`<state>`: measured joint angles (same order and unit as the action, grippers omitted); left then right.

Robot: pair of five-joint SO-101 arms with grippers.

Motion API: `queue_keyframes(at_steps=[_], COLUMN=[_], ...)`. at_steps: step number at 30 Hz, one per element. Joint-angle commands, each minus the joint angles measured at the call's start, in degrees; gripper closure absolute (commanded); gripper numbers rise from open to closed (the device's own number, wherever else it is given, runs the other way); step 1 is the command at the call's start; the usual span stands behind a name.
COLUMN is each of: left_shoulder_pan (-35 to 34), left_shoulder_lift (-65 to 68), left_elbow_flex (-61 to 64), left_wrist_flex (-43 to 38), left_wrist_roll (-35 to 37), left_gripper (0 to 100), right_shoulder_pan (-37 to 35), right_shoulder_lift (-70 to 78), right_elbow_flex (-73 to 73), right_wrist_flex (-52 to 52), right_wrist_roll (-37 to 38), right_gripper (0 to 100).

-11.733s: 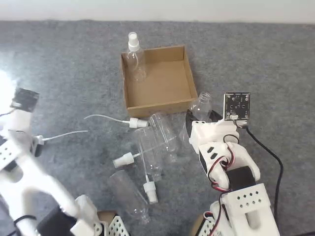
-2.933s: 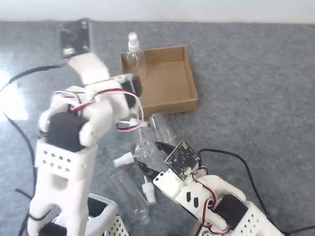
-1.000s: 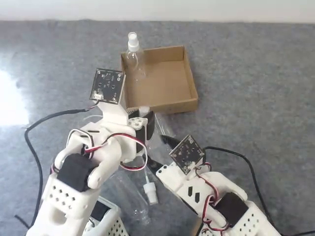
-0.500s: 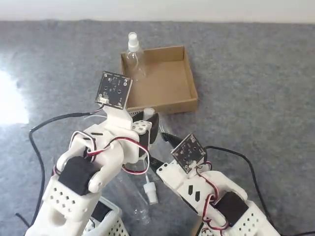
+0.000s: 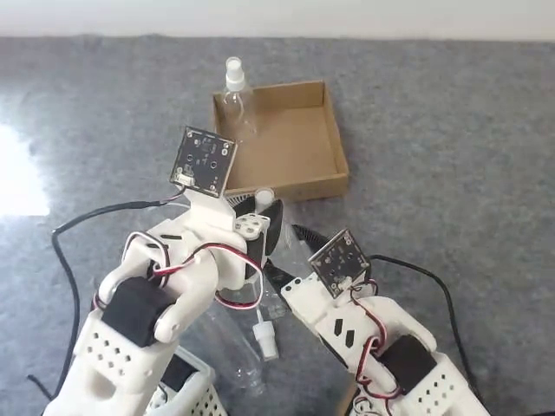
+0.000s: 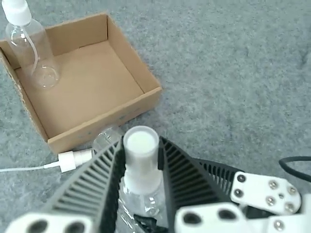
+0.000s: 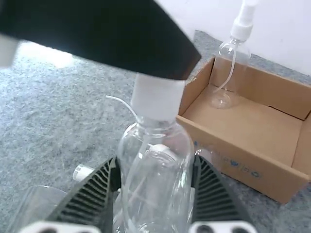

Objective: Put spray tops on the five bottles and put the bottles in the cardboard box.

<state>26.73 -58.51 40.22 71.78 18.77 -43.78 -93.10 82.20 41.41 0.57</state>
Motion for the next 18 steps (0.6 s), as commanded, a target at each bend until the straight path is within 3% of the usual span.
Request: queue_keyframes(at_steps=[1,10,18], left_shoulder_pan=[0.79,0.79,-1.67], left_shoulder_lift=[0.0,-0.09,-0.09], left_elbow_flex=[0.48,0.04,-1.98], left_wrist_flex=[2.2,3.78,7.82], left_wrist_roll=[-0.53,-1.58,-4.75], left_gripper=[99,99,86], right_shoulder_pan=[2.51,2.51,2.51], right_shoulder_lift=[-1.71,-1.71,-1.71], right_elbow_flex=[-2.02,-2.2,-2.2], right_wrist_flex=[-3.12,-3.12,-3.12], right_wrist_roll=[0.09,0.09,0.09], right_gripper=[94.6,94.6,94.6])
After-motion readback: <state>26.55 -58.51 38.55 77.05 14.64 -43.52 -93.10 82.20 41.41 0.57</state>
